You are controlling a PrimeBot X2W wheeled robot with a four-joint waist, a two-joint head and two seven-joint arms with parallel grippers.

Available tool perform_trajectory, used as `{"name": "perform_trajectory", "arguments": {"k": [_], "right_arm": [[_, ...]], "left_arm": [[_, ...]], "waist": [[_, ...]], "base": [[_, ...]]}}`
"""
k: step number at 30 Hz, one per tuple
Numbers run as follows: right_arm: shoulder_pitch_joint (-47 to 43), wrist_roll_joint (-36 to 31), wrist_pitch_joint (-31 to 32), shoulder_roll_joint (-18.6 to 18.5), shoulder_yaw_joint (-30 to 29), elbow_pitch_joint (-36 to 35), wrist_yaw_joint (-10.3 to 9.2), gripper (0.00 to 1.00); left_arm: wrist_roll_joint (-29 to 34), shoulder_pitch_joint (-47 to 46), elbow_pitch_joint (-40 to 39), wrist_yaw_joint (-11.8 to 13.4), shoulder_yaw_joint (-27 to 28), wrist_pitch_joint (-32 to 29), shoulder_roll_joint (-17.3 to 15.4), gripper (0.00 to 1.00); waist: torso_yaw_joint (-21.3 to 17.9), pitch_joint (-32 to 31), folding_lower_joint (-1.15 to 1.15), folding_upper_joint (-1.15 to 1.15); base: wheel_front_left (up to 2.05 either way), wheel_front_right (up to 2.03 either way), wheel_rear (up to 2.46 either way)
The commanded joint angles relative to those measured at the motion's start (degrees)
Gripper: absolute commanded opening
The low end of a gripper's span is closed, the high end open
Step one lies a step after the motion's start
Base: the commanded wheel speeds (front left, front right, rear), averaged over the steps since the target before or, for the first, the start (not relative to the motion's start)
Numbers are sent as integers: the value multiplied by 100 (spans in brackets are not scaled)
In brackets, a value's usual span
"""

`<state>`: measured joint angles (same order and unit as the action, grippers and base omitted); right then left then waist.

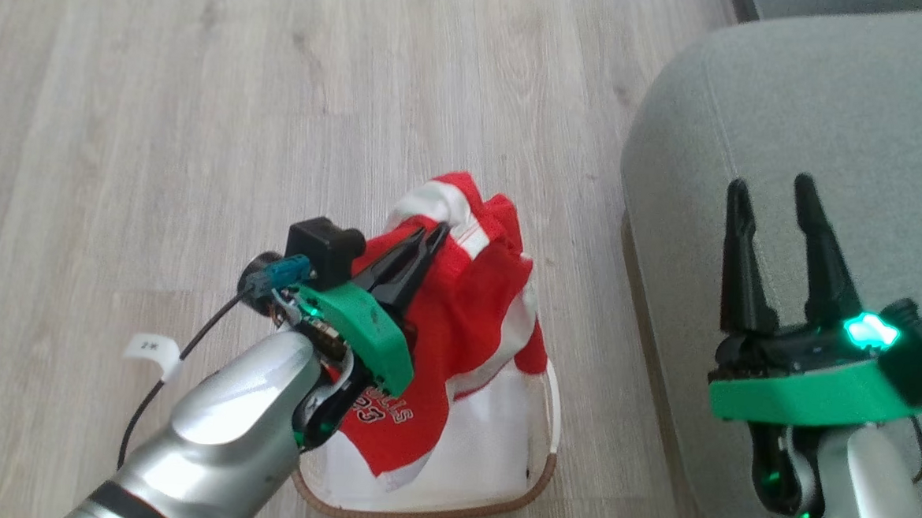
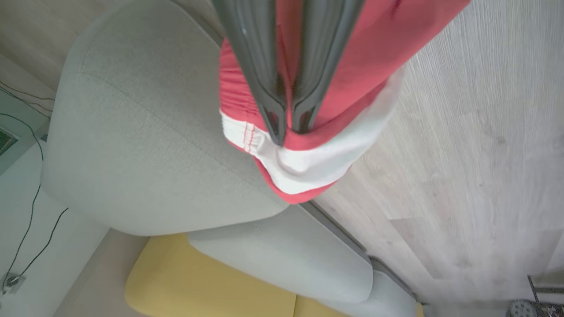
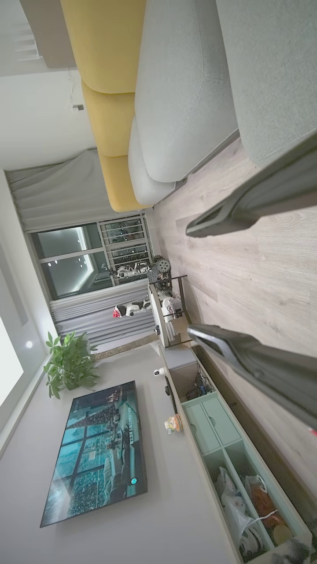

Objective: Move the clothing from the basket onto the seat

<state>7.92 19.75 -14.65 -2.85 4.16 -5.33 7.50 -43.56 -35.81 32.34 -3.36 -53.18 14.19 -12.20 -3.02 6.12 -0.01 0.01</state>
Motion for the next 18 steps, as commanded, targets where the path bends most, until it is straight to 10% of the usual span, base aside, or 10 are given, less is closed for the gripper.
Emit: {"name": "perform_trajectory", "arguments": {"k": [1, 18], "right_arm": [[-18, 69, -35, -91, 195, -151, -1, 100], [-357, 219, -35, -172, 541, -59, -1, 100]], "left_arm": [[28, -265, -441, 111, 280, 50, -186, 0], [-18, -699, -2063, 640, 605, -508, -625, 0]], "waist": [[60, -201, 1, -1], [70, -414, 1, -1]], "base": [[0, 0, 0], [0, 0, 0]]}}
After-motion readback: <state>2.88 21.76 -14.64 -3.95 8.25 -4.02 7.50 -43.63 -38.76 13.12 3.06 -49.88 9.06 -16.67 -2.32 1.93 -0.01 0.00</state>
